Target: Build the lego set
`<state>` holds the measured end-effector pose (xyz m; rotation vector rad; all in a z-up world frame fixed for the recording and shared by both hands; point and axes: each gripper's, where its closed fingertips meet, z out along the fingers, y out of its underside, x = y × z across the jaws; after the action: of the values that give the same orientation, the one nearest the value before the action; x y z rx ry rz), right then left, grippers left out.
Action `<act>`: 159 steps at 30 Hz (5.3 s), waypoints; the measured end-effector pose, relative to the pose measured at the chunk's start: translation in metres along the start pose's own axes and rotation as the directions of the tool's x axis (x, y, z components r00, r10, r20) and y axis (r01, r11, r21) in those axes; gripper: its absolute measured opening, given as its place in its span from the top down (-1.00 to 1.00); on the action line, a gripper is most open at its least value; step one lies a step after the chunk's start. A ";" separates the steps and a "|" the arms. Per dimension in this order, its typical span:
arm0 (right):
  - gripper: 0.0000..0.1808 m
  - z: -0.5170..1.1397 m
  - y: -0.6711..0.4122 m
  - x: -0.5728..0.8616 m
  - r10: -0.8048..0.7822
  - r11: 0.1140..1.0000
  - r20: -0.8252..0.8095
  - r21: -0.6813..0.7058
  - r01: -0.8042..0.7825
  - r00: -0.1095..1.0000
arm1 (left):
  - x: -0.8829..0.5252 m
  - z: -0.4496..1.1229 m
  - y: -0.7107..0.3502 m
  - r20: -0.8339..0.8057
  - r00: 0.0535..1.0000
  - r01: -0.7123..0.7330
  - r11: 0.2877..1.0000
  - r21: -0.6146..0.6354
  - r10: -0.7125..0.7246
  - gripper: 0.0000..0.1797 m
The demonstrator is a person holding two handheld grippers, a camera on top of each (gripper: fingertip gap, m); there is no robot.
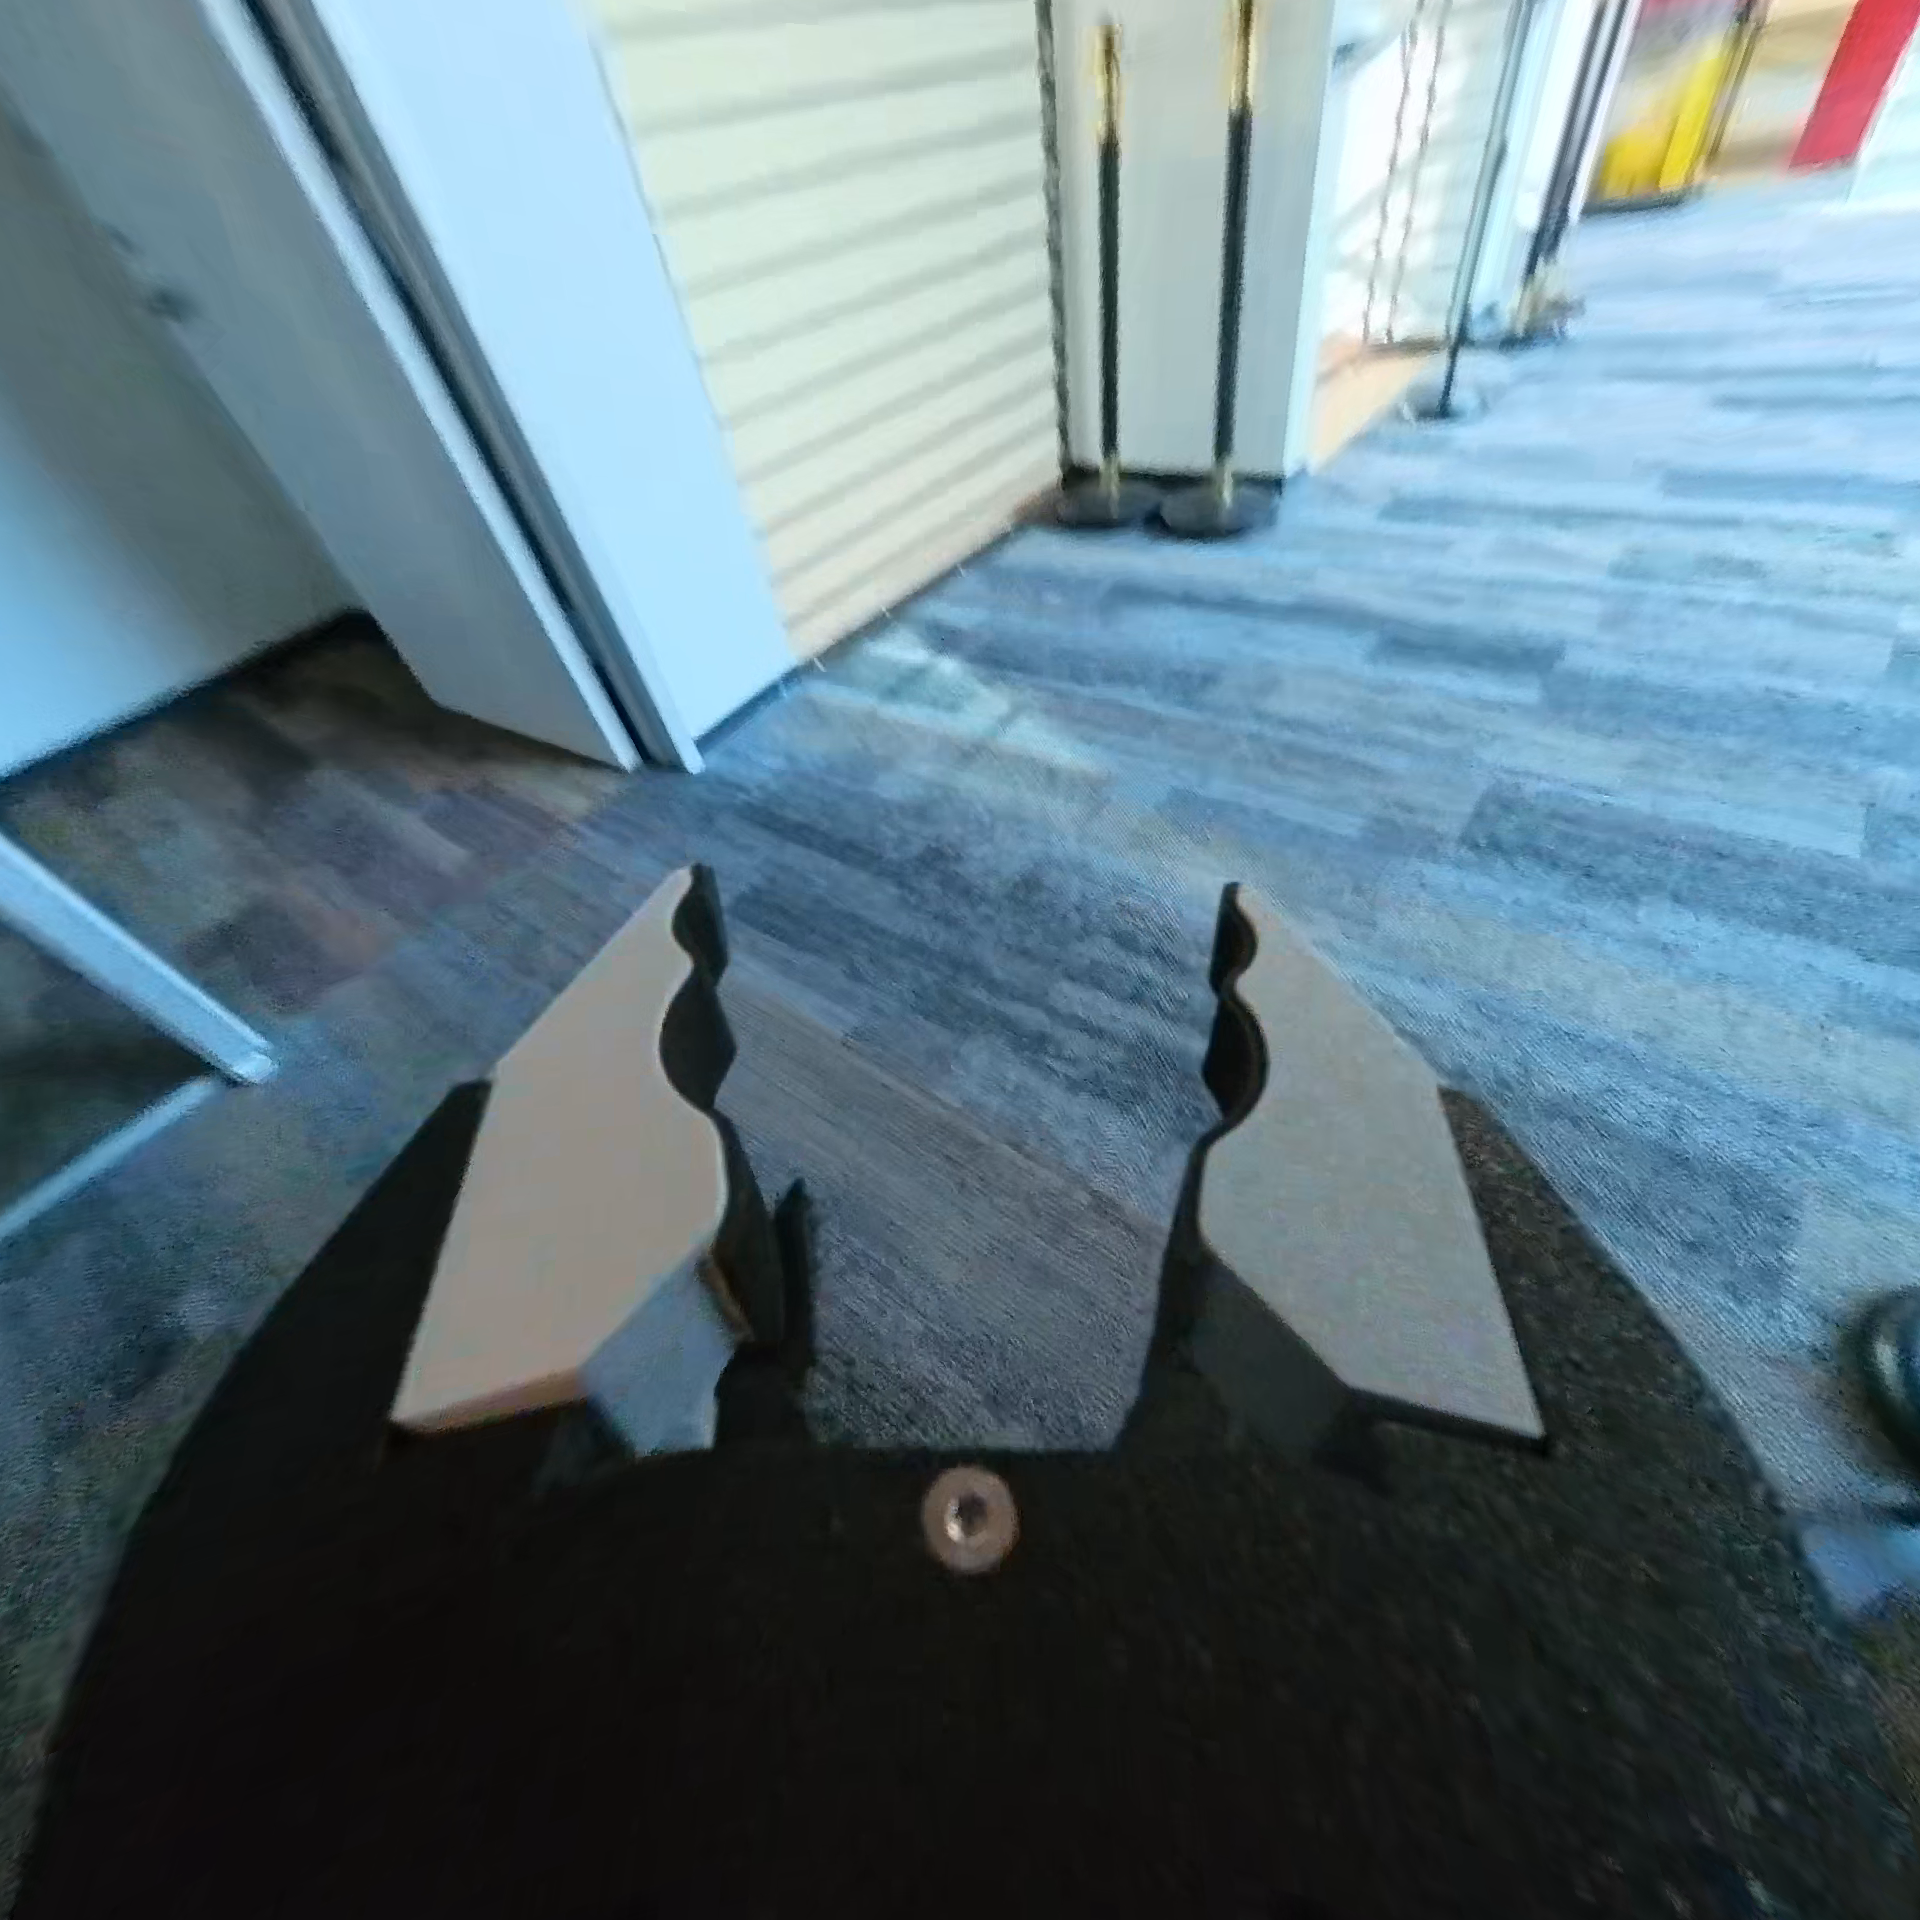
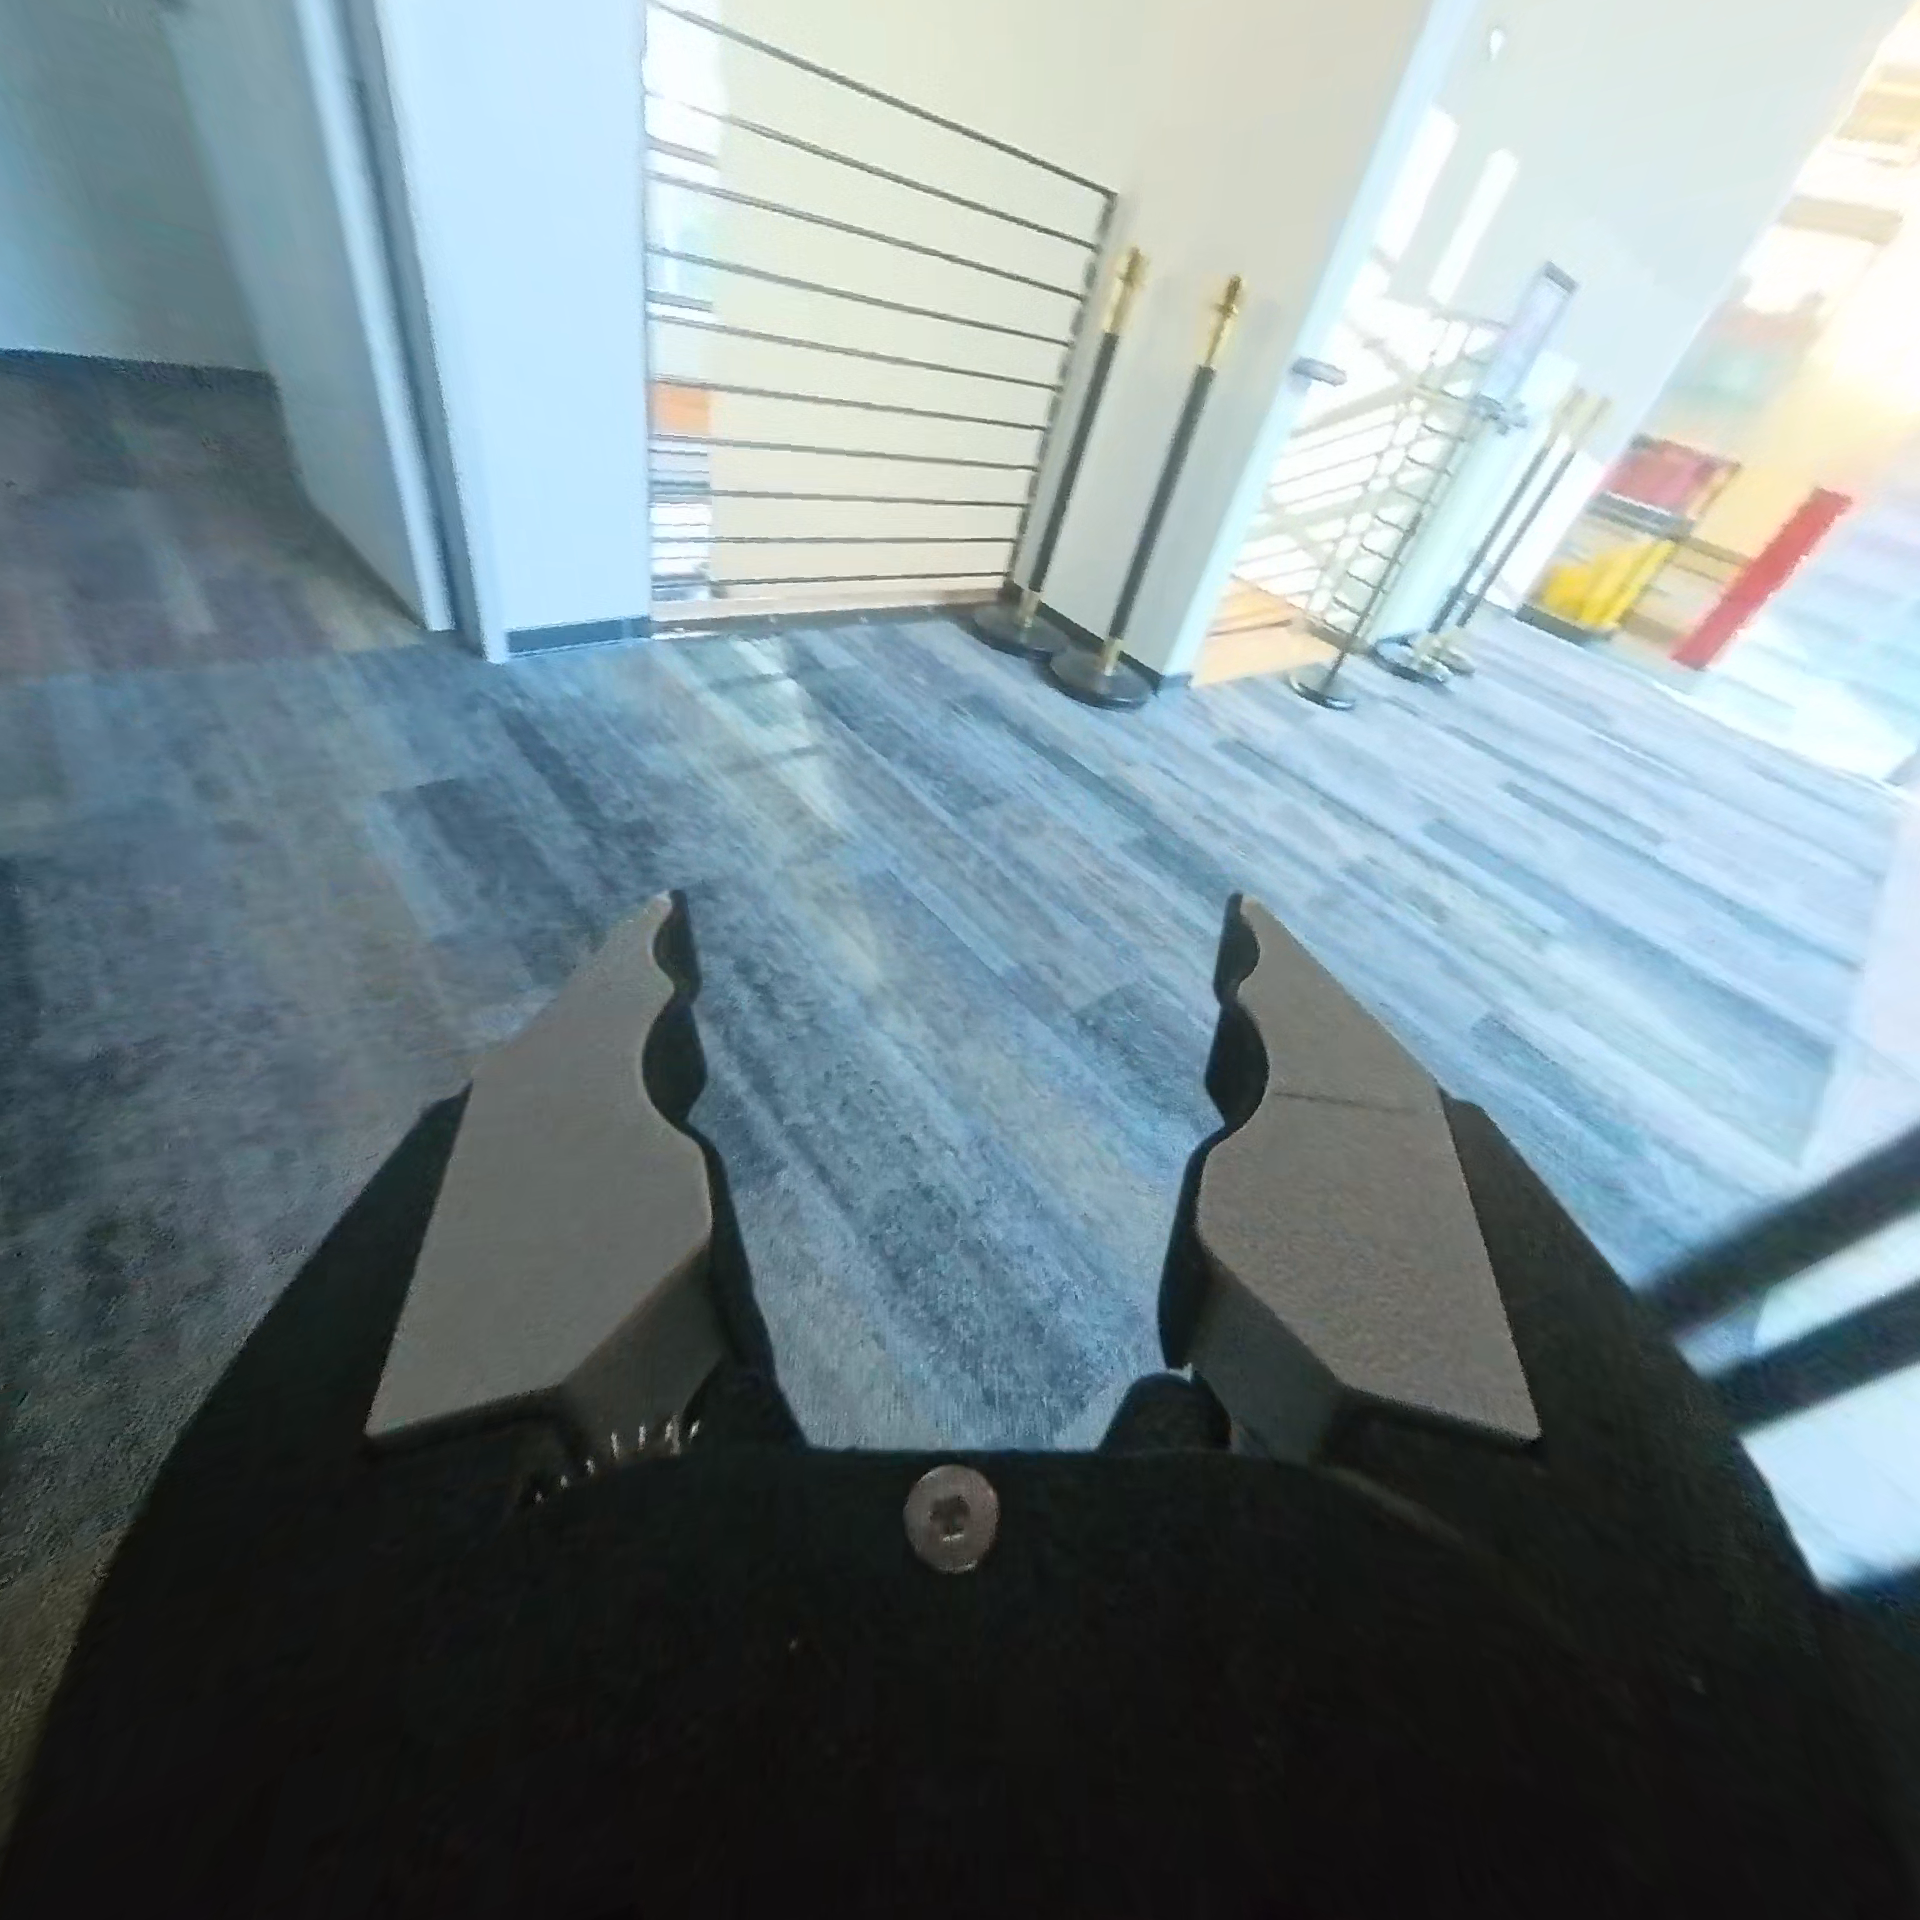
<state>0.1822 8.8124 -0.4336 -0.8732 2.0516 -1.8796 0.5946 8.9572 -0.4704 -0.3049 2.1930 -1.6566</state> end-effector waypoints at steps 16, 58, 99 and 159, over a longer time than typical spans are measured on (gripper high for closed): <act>-0.29 0.429 -0.080 0.265 0.137 0.987 -0.493 0.144 -0.074 0.859 | 0.106 0.464 -0.032 -0.330 0.940 -0.148 0.974 -0.173 0.085 -0.30; -0.40 0.877 0.114 1.322 0.125 0.985 -0.895 0.061 -0.161 0.429 | 1.187 1.404 -0.499 -0.687 0.682 -0.297 0.953 0.050 0.249 -0.62; -0.35 1.194 0.497 2.524 0.058 0.803 -0.982 -0.060 -0.593 0.177 | 2.464 2.051 -0.887 -0.737 0.654 -0.246 0.969 0.005 0.170 -0.54; -0.29 2.279 0.571 4.540 0.280 0.954 -0.752 0.289 -0.083 0.597 | 3.926 3.013 -1.267 -0.510 0.858 -0.199 0.883 -0.425 -0.053 -0.46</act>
<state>-2.3674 4.3837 -0.3182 0.3386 2.1172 -2.5810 -1.7672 4.4294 -0.6164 0.1267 2.9579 -1.2354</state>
